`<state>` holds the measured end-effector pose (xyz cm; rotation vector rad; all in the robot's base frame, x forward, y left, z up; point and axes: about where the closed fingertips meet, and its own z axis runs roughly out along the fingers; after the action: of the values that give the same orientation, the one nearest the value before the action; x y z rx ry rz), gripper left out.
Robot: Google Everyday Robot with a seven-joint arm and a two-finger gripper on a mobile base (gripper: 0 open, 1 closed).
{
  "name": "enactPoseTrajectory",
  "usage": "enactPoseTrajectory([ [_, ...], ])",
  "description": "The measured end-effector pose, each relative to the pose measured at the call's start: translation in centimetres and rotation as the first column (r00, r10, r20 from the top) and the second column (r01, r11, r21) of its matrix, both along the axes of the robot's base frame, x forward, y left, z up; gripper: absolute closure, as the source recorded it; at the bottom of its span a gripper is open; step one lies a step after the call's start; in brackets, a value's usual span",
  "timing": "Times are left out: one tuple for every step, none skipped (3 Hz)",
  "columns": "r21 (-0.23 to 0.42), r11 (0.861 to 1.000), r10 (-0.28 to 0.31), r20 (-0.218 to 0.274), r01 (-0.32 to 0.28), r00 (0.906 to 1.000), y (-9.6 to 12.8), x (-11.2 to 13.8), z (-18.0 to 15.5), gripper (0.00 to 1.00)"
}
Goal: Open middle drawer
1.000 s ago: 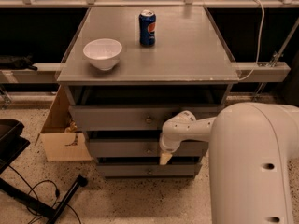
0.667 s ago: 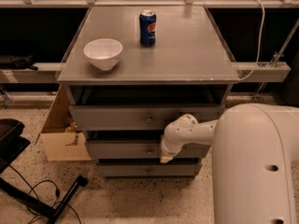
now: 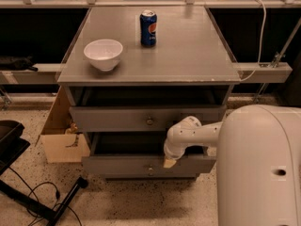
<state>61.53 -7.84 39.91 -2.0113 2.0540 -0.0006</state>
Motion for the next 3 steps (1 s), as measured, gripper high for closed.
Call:
enactPoseTrajectory([
  [-0.031, 0.999, 0.008, -0.025, -0.008, 0.9996, -1.16, -2.08, 0.24, 1.00],
  [-0.031, 0.999, 0.008, -0.025, -0.008, 0.9996, -1.01, -2.07, 0.18, 1.00],
  [-0.038, 0.999, 0.007, -0.038, -0.008, 0.9993, -1.16, -2.88, 0.11, 1.00],
])
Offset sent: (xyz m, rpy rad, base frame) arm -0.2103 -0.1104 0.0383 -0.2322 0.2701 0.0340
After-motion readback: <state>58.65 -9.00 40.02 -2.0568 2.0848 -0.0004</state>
